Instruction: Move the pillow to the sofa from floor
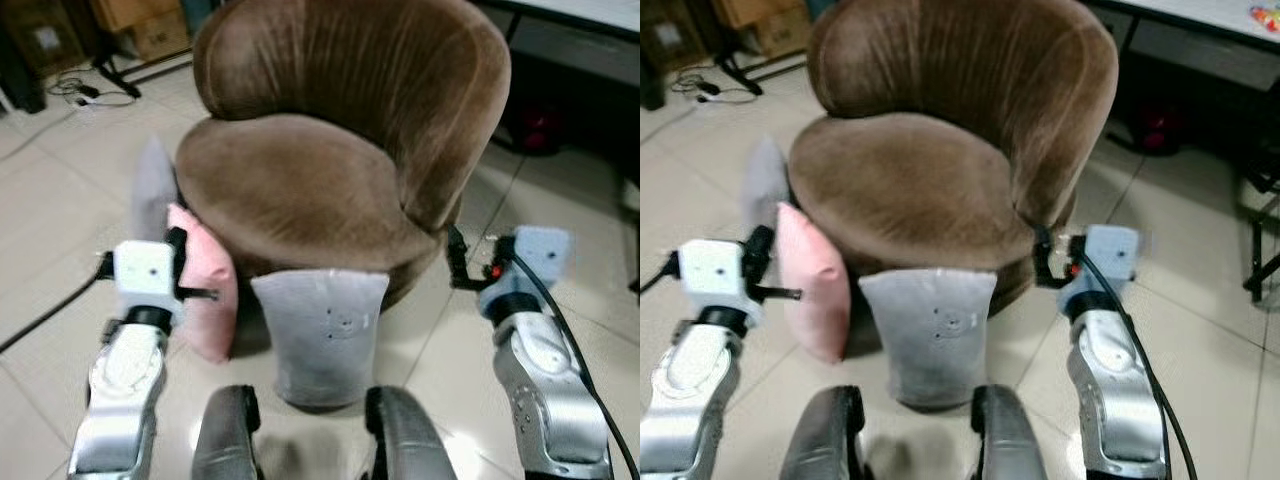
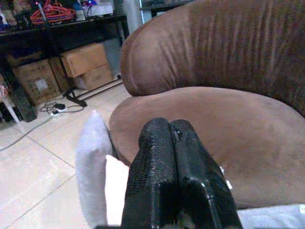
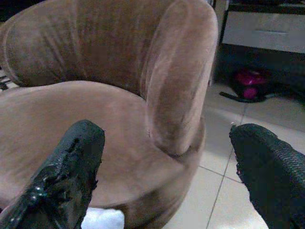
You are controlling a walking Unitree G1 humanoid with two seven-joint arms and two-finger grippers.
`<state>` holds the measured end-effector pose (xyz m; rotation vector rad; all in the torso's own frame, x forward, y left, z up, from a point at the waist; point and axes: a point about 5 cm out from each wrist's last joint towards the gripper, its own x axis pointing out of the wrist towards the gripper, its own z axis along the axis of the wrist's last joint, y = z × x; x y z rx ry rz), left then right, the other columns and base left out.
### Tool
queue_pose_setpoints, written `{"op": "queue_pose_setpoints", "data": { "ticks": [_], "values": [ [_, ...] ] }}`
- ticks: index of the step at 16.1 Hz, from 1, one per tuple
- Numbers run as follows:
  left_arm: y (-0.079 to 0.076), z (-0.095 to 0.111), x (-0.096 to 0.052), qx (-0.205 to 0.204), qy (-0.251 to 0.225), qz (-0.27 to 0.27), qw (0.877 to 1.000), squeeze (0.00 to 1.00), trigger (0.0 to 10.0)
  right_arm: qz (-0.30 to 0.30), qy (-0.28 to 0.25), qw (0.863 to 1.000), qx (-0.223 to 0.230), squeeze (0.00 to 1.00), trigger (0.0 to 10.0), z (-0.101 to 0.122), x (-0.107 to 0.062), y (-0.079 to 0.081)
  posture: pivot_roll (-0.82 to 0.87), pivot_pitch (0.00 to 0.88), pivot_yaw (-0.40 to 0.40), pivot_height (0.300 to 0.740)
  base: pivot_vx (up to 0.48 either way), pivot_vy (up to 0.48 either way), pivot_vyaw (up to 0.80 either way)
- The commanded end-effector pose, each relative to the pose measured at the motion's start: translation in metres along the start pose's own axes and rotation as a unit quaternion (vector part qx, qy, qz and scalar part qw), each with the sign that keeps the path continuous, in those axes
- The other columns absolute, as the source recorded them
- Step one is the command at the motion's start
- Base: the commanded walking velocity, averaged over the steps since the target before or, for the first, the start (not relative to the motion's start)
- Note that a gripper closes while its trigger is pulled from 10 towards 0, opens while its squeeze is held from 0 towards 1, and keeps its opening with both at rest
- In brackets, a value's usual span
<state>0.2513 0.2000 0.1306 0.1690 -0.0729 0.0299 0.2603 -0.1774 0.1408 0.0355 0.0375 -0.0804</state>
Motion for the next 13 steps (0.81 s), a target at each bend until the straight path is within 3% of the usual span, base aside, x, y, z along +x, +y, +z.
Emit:
{"op": "queue_pose_setpoints", "data": {
  "ticks": [1,8,13],
  "values": [
    [-0.0077,0.0025,0.0015,-0.001,-0.006,-0.008,1.0,0.0,10.0,-0.018,0.005,1.0,0.0,0.0,10.0,-0.0008,-0.001,-0.0106,-0.12,0.084,-0.007,0.565,0.0,0.0,0.0],
    [-0.0067,0.0034,0.0004,0.01,-0.009,0.002,1.0,0.0,10.0,-0.014,0.0,1.0,0.005,0.0,10.0,-0.0016,-0.0032,-0.0093,-0.11,0.065,-0.01,0.485,0.0,0.0,0.0],
    [-0.0068,0.0027,-0.0011,0.012,-0.005,0.003,1.0,0.0,10.0,-0.011,0.006,1.0,-0.011,0.0,10.0,-0.0027,-0.0017,-0.0093,-0.11,0.071,-0.01,0.455,0.0,0.0,0.0]
  ]
}}
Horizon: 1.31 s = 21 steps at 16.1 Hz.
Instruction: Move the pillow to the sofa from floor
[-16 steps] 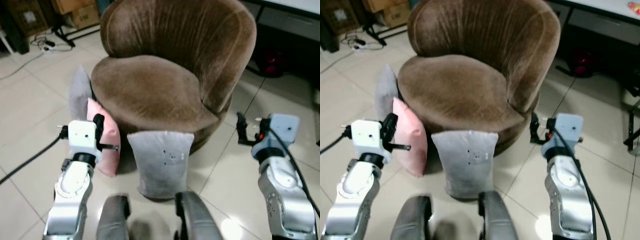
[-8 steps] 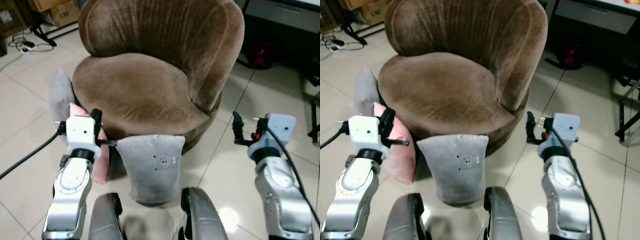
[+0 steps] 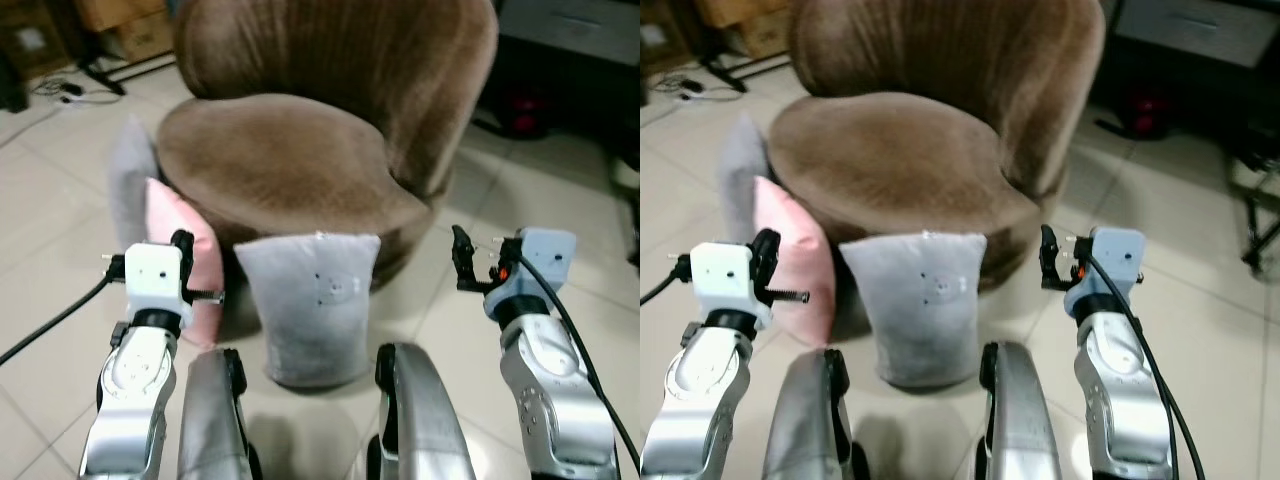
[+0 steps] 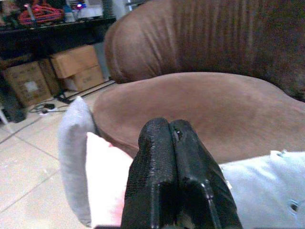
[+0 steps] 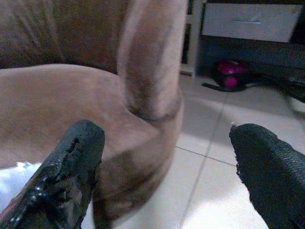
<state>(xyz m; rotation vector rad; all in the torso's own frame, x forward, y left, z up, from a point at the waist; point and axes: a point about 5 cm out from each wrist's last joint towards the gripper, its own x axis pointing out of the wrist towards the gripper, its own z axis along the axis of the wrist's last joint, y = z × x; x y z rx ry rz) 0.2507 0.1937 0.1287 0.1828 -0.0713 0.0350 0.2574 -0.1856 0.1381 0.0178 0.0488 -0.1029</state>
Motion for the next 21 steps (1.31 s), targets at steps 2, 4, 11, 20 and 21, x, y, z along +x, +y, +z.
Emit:
{"op": "queue_pose_setpoints", "data": {
  "ticks": [2,4,11,20,21],
  "values": [
    [-0.0007,0.0042,-0.0006,0.0,-0.008,-0.003,1.0,0.0,10.0,0.0,-0.001,1.0,-0.011,0.0,10.0,0.0006,0.0034,-0.002,-0.1,0.079,-0.013,0.455,0.0,0.0,0.0],
    [-0.0001,0.0054,-0.0006,-0.002,-0.009,-0.006,1.0,0.0,10.0,-0.003,0.002,1.0,-0.029,0.0,10.0,0.0004,0.0055,-0.0018,-0.1,0.084,-0.014,0.455,0.129,0.0,0.8],
    [0.001,0.0054,0.0015,-0.002,-0.007,-0.007,1.0,0.0,10.0,-0.02,0.002,1.0,-0.009,0.0,10.0,0.0002,0.0057,-0.0049,-0.1,0.089,-0.009,0.455,0.268,0.0,0.11],
    [0.0009,0.0038,0.0018,-0.002,-0.005,-0.007,1.0,0.0,10.0,-0.004,-0.001,1.0,-0.016,0.0,10.0,0.0027,0.01,-0.0054,-0.1,0.089,-0.009,0.455,0.292,0.0,0.36],
    [0.0011,0.0031,0.0021,0.001,-0.003,-0.005,1.0,0.0,10.0,-0.002,0.001,1.0,-0.021,0.0,10.0,0.0025,0.0105,-0.0059,-0.1,0.089,-0.009,0.455,0.0,0.0,0.0]
  ]
}}
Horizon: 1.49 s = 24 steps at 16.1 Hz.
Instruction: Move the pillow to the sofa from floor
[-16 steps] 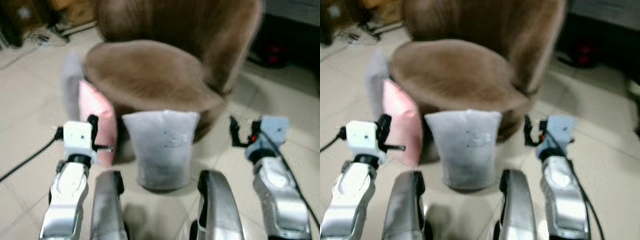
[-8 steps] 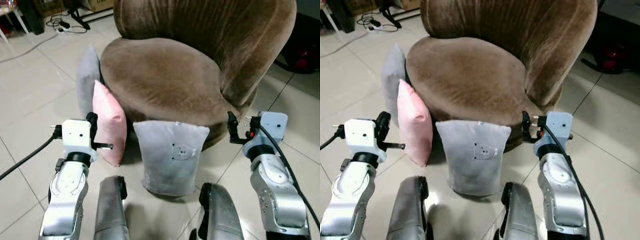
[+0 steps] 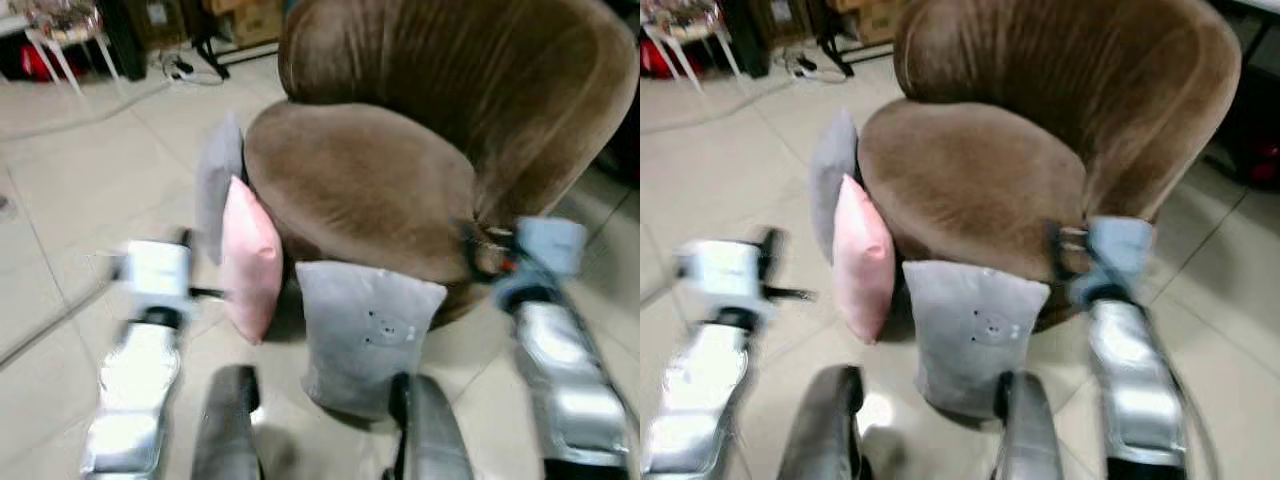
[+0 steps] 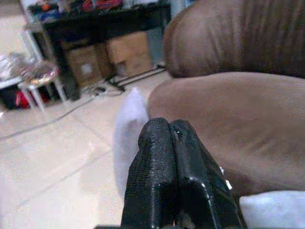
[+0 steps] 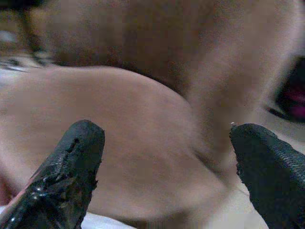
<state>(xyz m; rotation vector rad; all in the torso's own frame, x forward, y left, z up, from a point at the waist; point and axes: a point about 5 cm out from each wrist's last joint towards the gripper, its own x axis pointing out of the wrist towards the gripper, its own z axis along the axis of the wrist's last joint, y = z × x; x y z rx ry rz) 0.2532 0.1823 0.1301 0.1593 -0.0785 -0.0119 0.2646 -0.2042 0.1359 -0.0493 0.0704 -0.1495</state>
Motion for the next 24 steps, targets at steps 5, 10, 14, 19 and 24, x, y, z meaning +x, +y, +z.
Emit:
{"op": "queue_pose_setpoints", "data": {
  "ticks": [5,10,14,19,24],
  "values": [
    [0.012,-0.001,-0.001,0.016,0.006,0.016,1.0,0.0,10.0,0.044,0.007,0.999,0.01,0.0,10.0,0.002,0.003,0.013,-0.1,0.091,-0.014,0.455,0.0,0.0,0.0],
    [0.014,-0.004,0.006,0.036,0.01,-0.012,0.999,0.0,10.0,0.074,0.012,0.997,0.004,0.0,10.0,0.002,0.016,0.014,-0.09,0.099,-0.018,0.425,0.0,0.0,0.0],
    [0.017,-0.002,0.008,0.042,0.009,-0.018,0.999,0.0,10.0,0.097,0.017,0.995,-0.003,0.0,10.0,0.0,0.023,0.019,-0.09,0.112,-0.014,0.39,0.0,0.0,0.0],
    [0.018,-0.007,0.003,0.046,0.027,-0.074,0.996,0.0,10.0,0.178,0.032,0.984,-0.008,1.0,10.0,-0.007,0.041,0.044,-0.07,0.172,-0.013,0.38,0.0,0.0,0.0],
    [0.027,-0.003,-0.004,0.057,0.039,-0.12,0.99,0.0,10.0,0.251,0.093,0.957,-0.113,1.0,10.0,-0.028,0.065,0.065,-0.03,0.255,-0.011,0.38,0.0,0.0,0.0]
  ]
}}
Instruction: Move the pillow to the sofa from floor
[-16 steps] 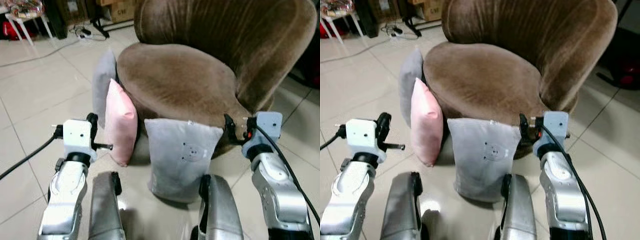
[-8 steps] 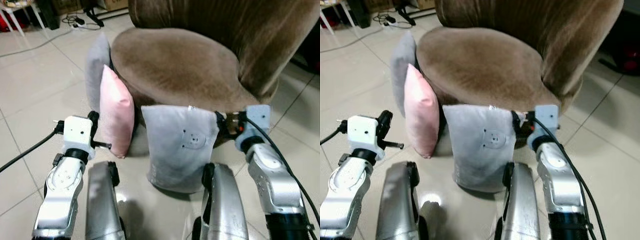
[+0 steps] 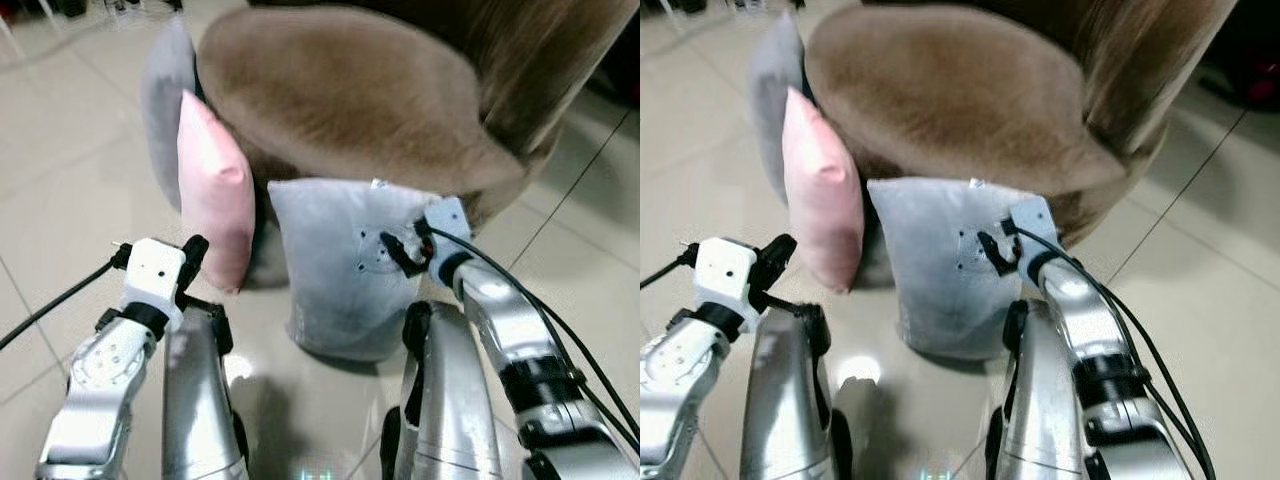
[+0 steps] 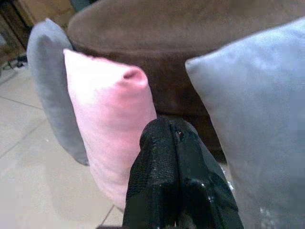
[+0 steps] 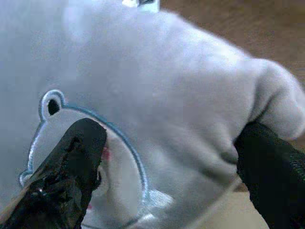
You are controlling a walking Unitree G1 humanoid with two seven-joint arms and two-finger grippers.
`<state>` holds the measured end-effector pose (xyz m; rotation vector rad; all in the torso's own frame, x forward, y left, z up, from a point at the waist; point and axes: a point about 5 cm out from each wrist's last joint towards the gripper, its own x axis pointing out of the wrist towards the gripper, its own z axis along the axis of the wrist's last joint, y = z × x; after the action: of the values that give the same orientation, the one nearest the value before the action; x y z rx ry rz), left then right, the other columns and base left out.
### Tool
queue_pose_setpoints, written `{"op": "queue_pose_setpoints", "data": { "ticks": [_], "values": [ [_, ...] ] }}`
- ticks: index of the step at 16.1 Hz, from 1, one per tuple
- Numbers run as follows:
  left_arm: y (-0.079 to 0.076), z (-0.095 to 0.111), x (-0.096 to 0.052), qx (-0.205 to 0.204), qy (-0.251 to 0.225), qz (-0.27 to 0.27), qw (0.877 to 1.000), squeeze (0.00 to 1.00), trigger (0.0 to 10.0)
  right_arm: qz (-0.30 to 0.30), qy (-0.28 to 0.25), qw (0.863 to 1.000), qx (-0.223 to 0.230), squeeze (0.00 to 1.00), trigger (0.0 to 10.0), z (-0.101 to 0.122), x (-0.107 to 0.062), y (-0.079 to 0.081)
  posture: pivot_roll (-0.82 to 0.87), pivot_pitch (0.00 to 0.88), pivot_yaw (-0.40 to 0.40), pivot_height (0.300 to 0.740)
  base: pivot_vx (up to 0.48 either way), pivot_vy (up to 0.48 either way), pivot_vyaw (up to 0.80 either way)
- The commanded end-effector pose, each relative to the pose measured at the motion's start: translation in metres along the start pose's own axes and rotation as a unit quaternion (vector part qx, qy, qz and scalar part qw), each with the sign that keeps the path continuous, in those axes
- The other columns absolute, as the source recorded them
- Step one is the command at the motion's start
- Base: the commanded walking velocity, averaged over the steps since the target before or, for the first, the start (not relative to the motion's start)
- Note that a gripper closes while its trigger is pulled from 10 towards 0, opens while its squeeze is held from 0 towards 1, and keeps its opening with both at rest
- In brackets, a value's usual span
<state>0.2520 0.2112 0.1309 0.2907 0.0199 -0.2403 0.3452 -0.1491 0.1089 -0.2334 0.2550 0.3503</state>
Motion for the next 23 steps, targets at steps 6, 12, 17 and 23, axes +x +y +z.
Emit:
{"op": "queue_pose_setpoints", "data": {
  "ticks": [6,12,17,23],
  "values": [
    [-0.001,0.01,-0.009,0.001,-0.001,-0.043,0.999,0.0,10.0,-0.035,-0.019,0.999,0.022,1.0,10.0,0.023,0.022,-0.017,-0.03,0.338,0.0,0.38,0.0,0.0,0.0],
    [-0.002,0.013,-0.015,-0.004,0.0,-0.051,0.999,0.0,10.0,0.031,-0.072,0.994,0.075,0.0,10.0,0.029,0.012,-0.038,-0.02,0.316,-0.007,0.38,0.0,0.0,0.0],
    [-0.004,0.013,-0.012,0.011,-0.008,-0.074,0.997,0.0,10.0,0.12,-0.121,0.983,-0.06,1.0,10.0,0.049,-0.018,-0.064,-0.03,0.244,0.001,0.38,0.0,0.0,0.0],
    [-0.008,0.014,-0.001,0.025,-0.023,-0.099,0.994,0.0,10.0,0.234,-0.171,0.949,-0.124,1.0,10.0,0.086,-0.024,-0.053,-0.02,0.164,0.019,0.38,0.0,0.0,0.0]
  ]
}}
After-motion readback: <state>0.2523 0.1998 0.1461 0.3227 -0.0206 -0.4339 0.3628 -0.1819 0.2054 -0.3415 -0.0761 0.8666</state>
